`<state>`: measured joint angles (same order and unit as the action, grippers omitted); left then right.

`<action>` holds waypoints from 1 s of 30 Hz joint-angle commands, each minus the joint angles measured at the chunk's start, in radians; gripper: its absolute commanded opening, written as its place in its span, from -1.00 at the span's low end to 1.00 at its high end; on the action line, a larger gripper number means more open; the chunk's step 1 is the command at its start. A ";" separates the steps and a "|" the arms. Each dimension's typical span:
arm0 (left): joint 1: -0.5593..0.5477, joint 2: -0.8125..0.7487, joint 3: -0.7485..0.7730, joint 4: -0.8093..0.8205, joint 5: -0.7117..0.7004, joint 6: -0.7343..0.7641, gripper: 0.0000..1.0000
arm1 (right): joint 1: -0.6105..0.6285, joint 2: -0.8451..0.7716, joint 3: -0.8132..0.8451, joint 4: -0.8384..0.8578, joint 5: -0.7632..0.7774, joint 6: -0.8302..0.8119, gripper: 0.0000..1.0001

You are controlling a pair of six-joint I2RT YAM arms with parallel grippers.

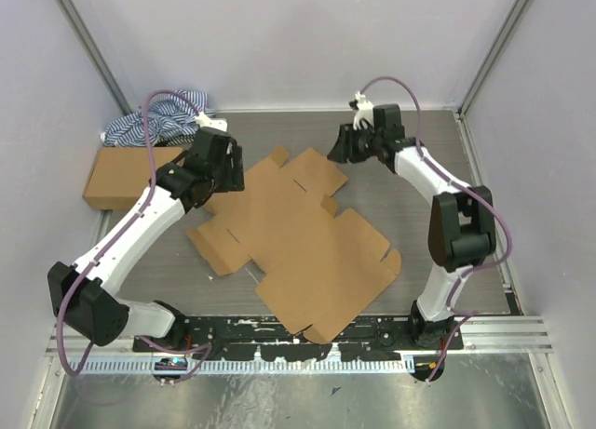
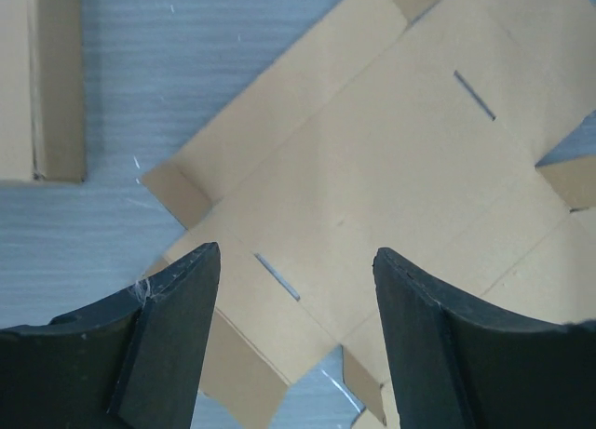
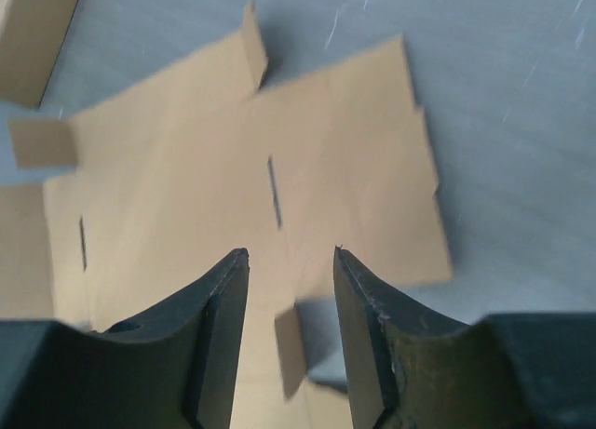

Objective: Fold the paper box

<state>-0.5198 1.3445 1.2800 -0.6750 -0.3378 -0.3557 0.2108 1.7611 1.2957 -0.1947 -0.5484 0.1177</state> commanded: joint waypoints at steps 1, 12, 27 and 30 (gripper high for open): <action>0.050 0.038 0.024 -0.138 0.080 -0.130 0.47 | 0.031 0.147 0.226 -0.122 0.156 0.012 0.01; 0.359 0.074 -0.133 -0.100 0.248 -0.255 0.51 | 0.072 0.044 0.062 -0.001 0.293 0.043 0.02; 0.372 0.380 -0.006 -0.054 0.157 -0.283 0.42 | 0.072 -0.123 -0.126 0.063 0.341 0.034 -0.01; 0.373 0.421 0.024 -0.062 0.132 -0.275 0.38 | 0.072 -0.130 -0.132 0.062 0.343 0.028 -0.02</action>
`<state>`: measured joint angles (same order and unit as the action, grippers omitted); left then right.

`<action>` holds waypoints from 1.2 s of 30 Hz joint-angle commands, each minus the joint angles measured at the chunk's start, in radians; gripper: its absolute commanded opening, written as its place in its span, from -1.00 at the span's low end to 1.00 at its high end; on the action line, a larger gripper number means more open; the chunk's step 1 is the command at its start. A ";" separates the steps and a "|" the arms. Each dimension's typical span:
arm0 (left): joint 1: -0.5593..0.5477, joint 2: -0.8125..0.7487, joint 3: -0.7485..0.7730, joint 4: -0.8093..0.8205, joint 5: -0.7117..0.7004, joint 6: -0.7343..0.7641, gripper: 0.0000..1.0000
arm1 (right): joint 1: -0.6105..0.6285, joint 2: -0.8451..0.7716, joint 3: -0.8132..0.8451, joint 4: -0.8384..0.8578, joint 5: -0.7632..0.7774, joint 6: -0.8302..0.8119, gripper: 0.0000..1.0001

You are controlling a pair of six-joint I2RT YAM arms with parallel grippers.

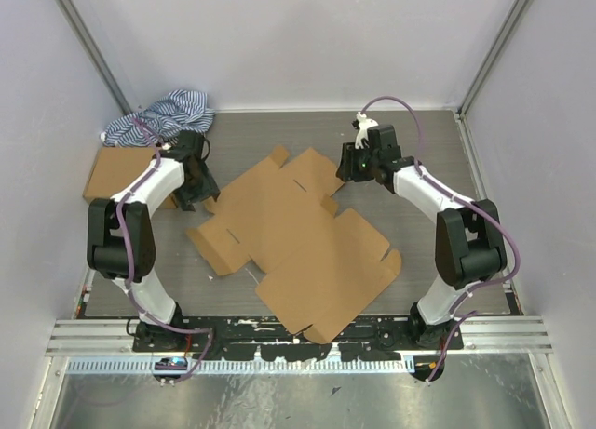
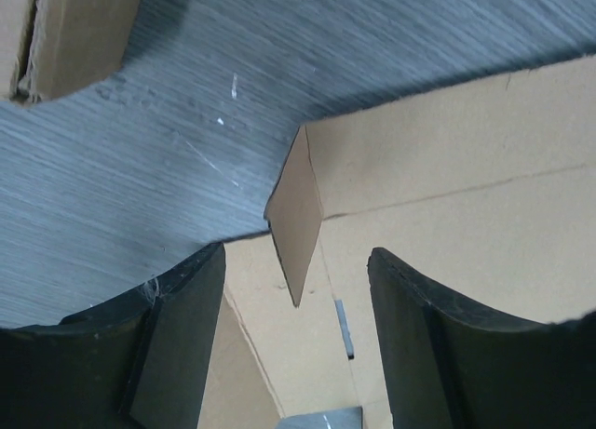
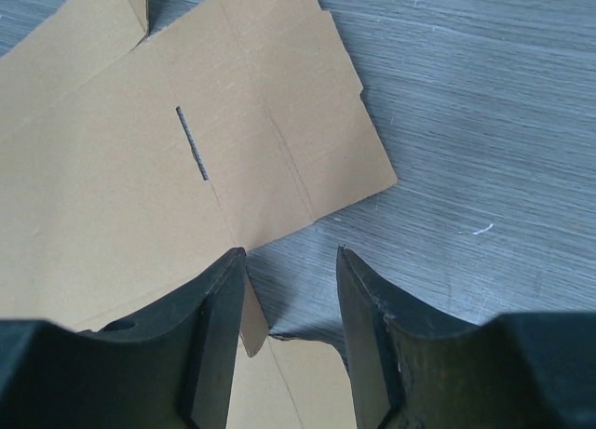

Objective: Fold the paper box

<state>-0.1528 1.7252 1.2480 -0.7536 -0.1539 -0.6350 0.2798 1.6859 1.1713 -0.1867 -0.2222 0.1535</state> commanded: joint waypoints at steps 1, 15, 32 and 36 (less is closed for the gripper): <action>0.007 0.053 0.064 0.014 -0.056 0.004 0.36 | 0.002 -0.059 -0.009 0.053 0.019 -0.009 -0.02; 0.007 0.098 0.090 0.033 -0.004 0.033 -0.70 | -0.019 -0.082 -0.034 0.047 0.020 -0.014 -0.04; -0.282 -0.257 -0.056 0.251 -0.171 0.354 -1.00 | -0.259 -0.146 -0.088 0.121 -0.017 0.149 -0.09; -0.323 -0.375 -0.179 0.389 -0.207 0.380 -1.00 | -0.305 -0.166 -0.110 0.160 -0.002 0.191 -0.09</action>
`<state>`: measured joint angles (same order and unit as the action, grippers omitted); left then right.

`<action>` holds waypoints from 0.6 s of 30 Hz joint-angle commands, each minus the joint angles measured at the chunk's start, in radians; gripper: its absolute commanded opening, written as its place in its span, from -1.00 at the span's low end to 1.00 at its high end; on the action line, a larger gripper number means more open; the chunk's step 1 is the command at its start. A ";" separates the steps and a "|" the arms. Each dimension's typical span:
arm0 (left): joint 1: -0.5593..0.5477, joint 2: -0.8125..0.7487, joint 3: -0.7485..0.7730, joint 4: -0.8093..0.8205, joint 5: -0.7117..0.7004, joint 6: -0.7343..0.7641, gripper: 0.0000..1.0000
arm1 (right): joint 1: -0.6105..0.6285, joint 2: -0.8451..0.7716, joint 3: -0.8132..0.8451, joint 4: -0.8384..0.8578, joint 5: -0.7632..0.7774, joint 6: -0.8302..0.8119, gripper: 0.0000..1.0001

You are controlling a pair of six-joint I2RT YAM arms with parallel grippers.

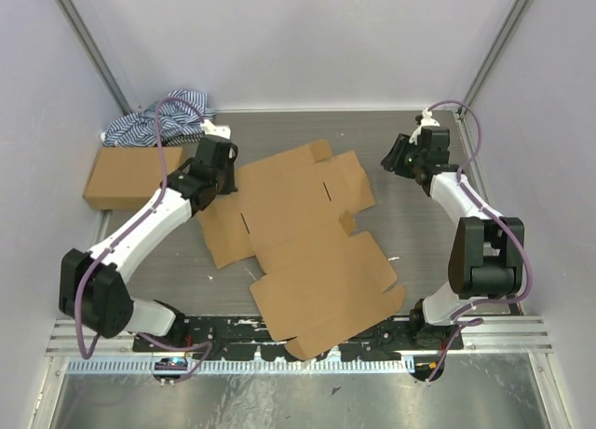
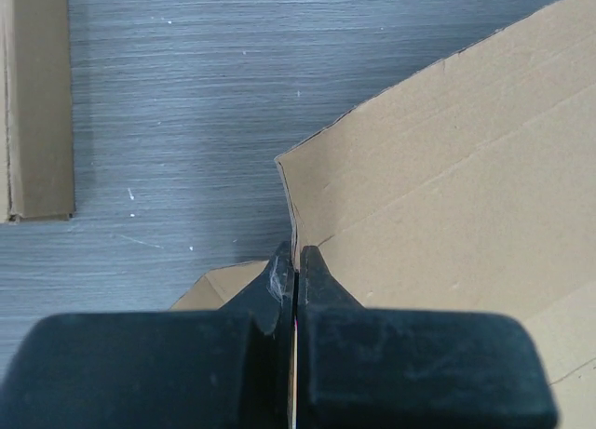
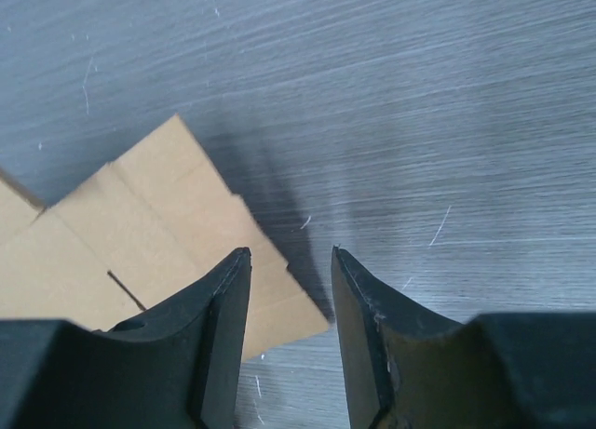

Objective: Fold the paper box

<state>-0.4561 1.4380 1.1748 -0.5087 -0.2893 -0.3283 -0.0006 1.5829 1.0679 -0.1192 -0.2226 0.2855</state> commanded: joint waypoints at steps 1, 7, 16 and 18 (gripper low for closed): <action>-0.021 -0.112 -0.129 0.166 -0.070 0.072 -1.00 | -0.034 -0.063 -0.008 0.099 0.000 0.064 -0.09; -0.050 -0.244 -0.233 0.262 -0.040 0.063 -1.00 | -0.058 0.084 0.078 0.099 -0.089 0.052 -0.09; -0.199 -0.415 -0.379 0.428 -0.034 0.119 -1.00 | -0.058 0.332 0.196 0.175 -0.371 0.064 -0.19; -0.225 -0.427 -0.386 0.431 -0.040 0.138 -1.00 | -0.057 0.331 0.185 0.191 -0.422 0.058 -0.23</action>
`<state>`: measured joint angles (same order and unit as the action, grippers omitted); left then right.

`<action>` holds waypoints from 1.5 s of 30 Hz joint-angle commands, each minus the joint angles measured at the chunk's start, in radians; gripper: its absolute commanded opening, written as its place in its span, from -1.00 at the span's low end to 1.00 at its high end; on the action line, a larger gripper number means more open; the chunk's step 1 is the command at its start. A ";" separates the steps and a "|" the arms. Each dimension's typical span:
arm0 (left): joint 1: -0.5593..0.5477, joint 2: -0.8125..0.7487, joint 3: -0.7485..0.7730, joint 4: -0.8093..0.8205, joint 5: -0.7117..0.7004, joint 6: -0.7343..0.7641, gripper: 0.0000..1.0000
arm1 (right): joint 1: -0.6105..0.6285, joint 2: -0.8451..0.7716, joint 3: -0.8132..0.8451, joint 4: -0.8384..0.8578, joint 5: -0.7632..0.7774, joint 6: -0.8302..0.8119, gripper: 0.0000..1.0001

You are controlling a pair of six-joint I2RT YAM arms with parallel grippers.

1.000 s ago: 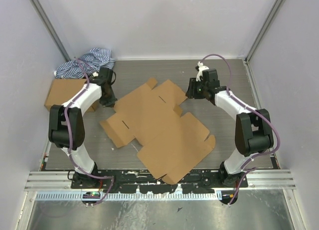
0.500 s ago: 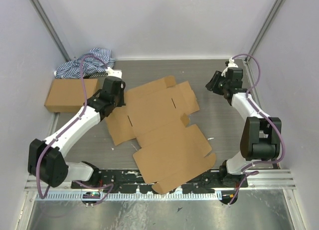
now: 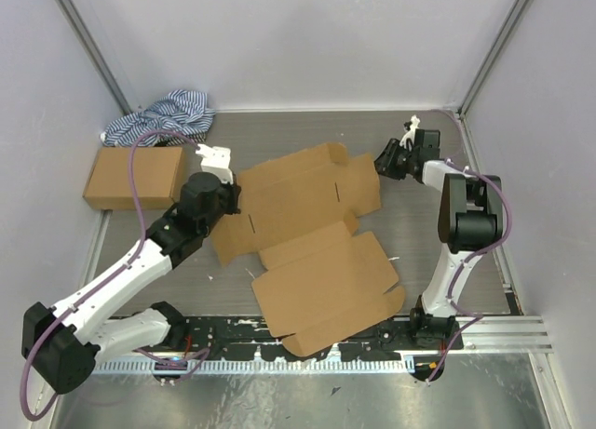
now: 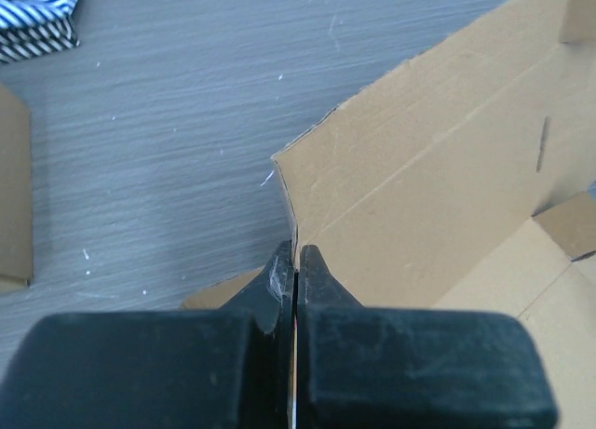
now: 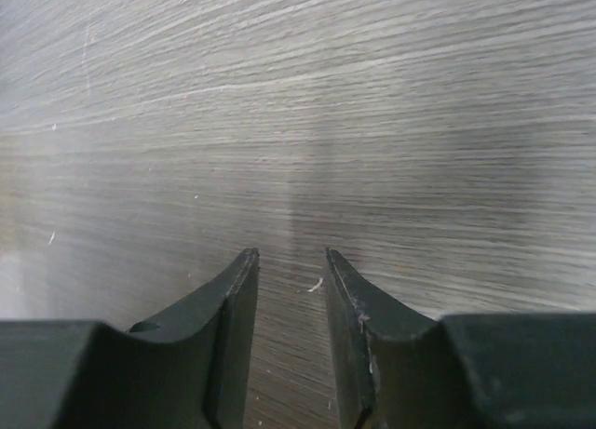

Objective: Fold the paper box

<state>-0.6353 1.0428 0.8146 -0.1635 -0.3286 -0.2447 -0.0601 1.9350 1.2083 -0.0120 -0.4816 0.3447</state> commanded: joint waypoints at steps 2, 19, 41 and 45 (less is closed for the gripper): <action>-0.065 -0.034 -0.026 0.080 -0.021 0.071 -1.00 | 0.003 -0.046 0.016 0.086 -0.207 -0.012 -0.25; -0.247 -0.019 -0.025 0.040 -0.199 0.166 -1.00 | 0.023 -0.542 -0.312 -0.067 -0.089 -0.077 -0.26; -0.549 -0.080 -0.248 0.261 -0.590 0.352 -1.00 | 0.023 -0.472 -0.343 -0.017 -0.053 -0.039 -0.23; -0.615 -0.048 -0.271 0.321 -0.668 0.411 -1.00 | 0.024 -0.499 -0.353 -0.015 -0.081 -0.041 -0.23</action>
<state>-1.1969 0.9646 0.5758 0.0853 -0.8951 0.0849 -0.0368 1.4769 0.8169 -0.0742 -0.5198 0.2958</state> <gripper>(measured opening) 0.012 0.382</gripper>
